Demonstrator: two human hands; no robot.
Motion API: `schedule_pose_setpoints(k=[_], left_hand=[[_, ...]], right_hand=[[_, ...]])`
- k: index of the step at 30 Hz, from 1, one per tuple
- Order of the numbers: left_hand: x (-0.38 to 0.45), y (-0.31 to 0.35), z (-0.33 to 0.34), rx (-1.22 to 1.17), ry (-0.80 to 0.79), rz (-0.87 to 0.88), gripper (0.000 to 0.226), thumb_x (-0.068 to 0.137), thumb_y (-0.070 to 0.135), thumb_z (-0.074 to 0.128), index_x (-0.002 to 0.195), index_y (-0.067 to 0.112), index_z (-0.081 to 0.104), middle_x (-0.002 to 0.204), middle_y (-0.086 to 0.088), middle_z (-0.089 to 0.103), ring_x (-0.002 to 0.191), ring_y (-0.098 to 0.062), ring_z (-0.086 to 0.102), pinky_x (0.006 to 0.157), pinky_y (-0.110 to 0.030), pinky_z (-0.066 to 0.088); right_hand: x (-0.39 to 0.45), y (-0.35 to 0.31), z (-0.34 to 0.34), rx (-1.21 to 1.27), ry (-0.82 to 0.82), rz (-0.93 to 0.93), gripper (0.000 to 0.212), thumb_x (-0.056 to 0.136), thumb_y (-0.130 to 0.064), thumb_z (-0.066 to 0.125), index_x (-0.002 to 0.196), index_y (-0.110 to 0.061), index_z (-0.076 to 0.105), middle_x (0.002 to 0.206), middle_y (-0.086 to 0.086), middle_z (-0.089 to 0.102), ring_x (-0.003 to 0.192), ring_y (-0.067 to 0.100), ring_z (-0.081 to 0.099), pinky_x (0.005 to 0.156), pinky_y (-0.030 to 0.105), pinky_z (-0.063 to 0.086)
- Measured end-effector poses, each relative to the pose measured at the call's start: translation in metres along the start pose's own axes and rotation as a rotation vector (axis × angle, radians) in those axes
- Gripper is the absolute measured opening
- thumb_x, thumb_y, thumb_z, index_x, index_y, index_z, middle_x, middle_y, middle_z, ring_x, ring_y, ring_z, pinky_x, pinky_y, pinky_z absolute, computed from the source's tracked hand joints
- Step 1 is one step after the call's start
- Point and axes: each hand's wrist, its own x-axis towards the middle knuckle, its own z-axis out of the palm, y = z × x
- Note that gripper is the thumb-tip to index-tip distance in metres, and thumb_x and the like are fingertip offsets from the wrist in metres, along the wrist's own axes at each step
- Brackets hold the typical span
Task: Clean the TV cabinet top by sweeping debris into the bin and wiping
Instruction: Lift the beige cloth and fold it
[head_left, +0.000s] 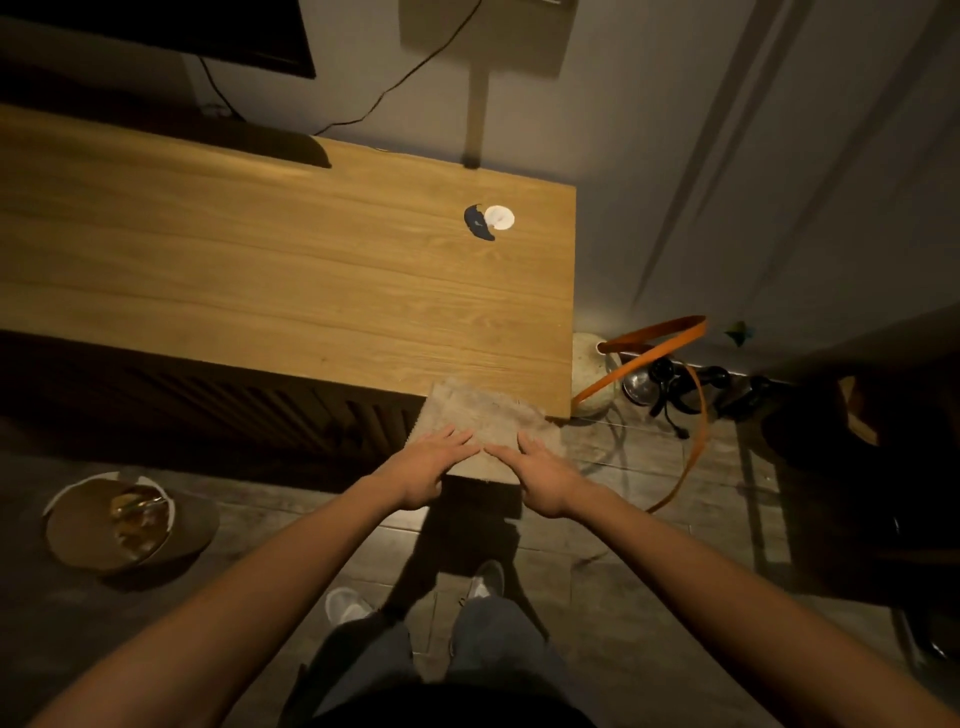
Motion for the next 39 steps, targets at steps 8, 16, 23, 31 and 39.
schedule_pose_setpoints(k=[8, 16, 23, 31, 39], left_hand=[[-0.046, -0.036, -0.029, -0.318, 0.124, -0.158, 0.039, 0.093, 0.005, 0.055, 0.126, 0.024, 0.068, 0.125, 0.001, 0.069, 0.122, -0.016, 0.059, 0.106, -0.039, 0.046], [-0.142, -0.11, -0.041, -0.552, 0.387, -0.376, 0.036, 0.087, 0.009, 0.071, 0.119, 0.023, 0.072, 0.11, 0.005, 0.073, 0.101, -0.005, 0.065, 0.092, -0.03, 0.055], [-0.224, -0.171, -0.07, -0.642, 0.619, -0.483, 0.027, 0.076, 0.02, 0.084, 0.102, 0.022, 0.079, 0.093, 0.011, 0.077, 0.092, -0.002, 0.07, 0.088, -0.029, 0.057], [-0.303, -0.224, -0.092, -0.67, 0.754, -0.483, 0.027, 0.077, 0.02, 0.083, 0.103, 0.027, 0.078, 0.092, 0.013, 0.078, 0.093, 0.003, 0.07, 0.087, -0.024, 0.058], [-0.371, -0.266, -0.111, -0.637, 0.857, -0.515, 0.025, 0.081, 0.018, 0.079, 0.105, 0.023, 0.078, 0.098, 0.012, 0.077, 0.095, 0.003, 0.069, 0.087, -0.023, 0.057]], right_hand=[[0.015, -0.046, -0.041, 0.121, -0.161, -0.08, 0.043, 0.098, -0.007, 0.056, 0.138, -0.024, 0.06, 0.134, 0.006, 0.065, 0.128, 0.023, 0.056, 0.109, 0.041, 0.044], [0.044, -0.106, -0.071, 0.137, -0.159, -0.275, 0.026, 0.102, -0.018, 0.057, 0.127, -0.017, 0.062, 0.127, 0.005, 0.065, 0.119, 0.021, 0.058, 0.104, 0.037, 0.044], [0.067, -0.184, -0.108, 0.166, -0.052, -0.447, 0.028, 0.104, -0.03, 0.056, 0.116, -0.008, 0.069, 0.103, 0.019, 0.072, 0.087, 0.029, 0.064, 0.077, 0.038, 0.049], [0.086, -0.278, -0.137, 0.14, -0.08, -0.54, 0.033, 0.106, -0.031, 0.05, 0.119, -0.007, 0.067, 0.109, 0.019, 0.071, 0.098, 0.033, 0.066, 0.083, 0.041, 0.051], [0.114, -0.363, -0.153, 0.092, -0.097, -0.624, 0.031, 0.106, -0.035, 0.049, 0.118, -0.012, 0.067, 0.11, 0.006, 0.07, 0.092, 0.014, 0.063, 0.076, 0.025, 0.05]])
